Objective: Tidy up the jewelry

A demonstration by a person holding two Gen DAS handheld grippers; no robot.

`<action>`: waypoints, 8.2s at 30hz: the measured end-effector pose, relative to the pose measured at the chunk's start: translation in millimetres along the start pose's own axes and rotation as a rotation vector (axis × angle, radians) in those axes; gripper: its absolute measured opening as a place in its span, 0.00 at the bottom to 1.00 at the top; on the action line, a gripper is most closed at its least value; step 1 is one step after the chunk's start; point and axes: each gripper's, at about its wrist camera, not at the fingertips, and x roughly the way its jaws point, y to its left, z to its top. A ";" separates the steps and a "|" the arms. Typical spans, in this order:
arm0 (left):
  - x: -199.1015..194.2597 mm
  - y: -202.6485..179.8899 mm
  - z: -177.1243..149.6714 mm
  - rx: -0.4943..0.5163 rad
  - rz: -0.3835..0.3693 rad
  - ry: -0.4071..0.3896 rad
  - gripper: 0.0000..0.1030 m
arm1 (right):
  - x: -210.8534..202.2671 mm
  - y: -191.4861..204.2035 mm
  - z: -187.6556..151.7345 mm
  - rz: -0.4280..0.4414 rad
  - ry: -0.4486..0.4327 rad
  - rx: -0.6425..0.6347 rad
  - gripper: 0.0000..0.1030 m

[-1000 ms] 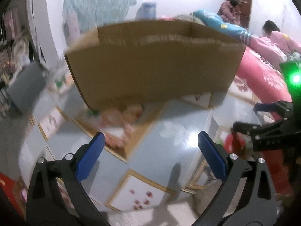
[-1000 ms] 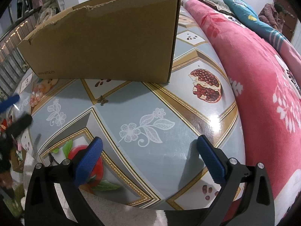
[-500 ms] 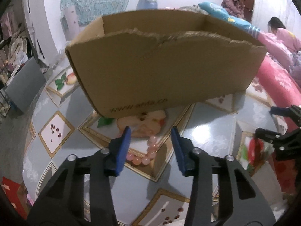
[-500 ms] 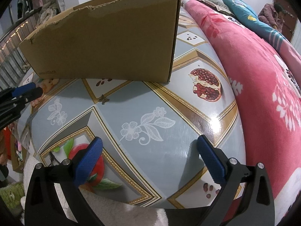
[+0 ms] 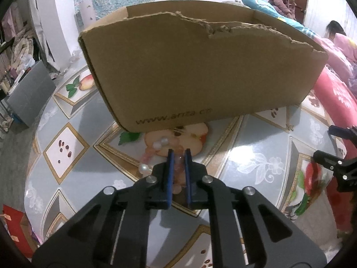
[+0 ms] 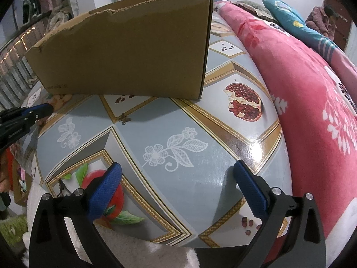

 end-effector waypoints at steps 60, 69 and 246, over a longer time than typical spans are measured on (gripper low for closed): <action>0.6 -19.6 2.4 -0.001 -0.127 -0.023 0.08 | 16.1 54.3 26.5 0.122 -0.124 -0.013 0.08; -4.3 -12.4 2.6 -0.025 -0.160 -0.036 0.08 | -1.6 55.4 22.6 0.149 -0.169 -0.051 0.08; -75.5 -50.6 -6.2 -0.183 0.141 0.065 0.91 | -63.7 26.7 0.6 0.044 -0.056 0.157 0.86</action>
